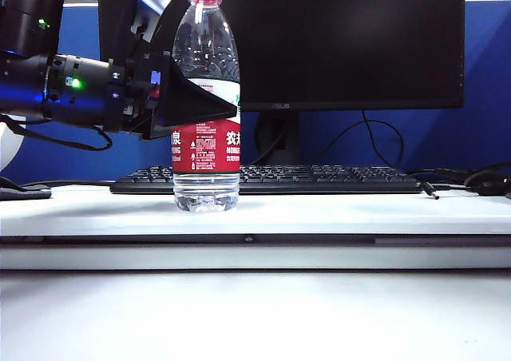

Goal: Unscrew the cap from the plastic bottle on the table.

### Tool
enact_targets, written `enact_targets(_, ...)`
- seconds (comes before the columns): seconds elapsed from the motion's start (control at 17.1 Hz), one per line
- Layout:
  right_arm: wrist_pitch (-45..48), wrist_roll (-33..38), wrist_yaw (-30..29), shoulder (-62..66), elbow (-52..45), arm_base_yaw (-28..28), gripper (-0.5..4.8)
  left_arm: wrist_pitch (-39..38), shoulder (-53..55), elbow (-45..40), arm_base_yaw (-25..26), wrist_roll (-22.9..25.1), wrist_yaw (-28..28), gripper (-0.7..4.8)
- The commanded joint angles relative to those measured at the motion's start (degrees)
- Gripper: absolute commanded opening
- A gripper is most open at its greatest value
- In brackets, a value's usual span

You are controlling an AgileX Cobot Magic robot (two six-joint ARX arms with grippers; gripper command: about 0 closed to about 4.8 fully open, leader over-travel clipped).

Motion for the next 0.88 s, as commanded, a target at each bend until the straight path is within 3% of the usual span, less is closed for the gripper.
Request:
enact_targets(0.06,7.5,3.0,7.9,1.8,0.1,3.2,3.37,-4.2,0.5,-0.6,0.0,-0.5,-0.4,3.16)
enact_targets(0.7,17.3,4.4,9.9,8.5,0.2,3.1,3.36,-4.2,0.5,-0.6,0.0,-0.9,-0.4,3.16)
enact_targets(0.76,17.6,4.5,9.9,8.7,0.2,3.1,3.3,-4.2,0.5,-0.6,0.0,-0.9,-0.4,3.16)
enact_targets(0.88,17.8,4.5,9.9,8.8,0.2,2.9,2.57,-4.2,0.5,-0.6,0.0,-0.9,-0.4,3.16)
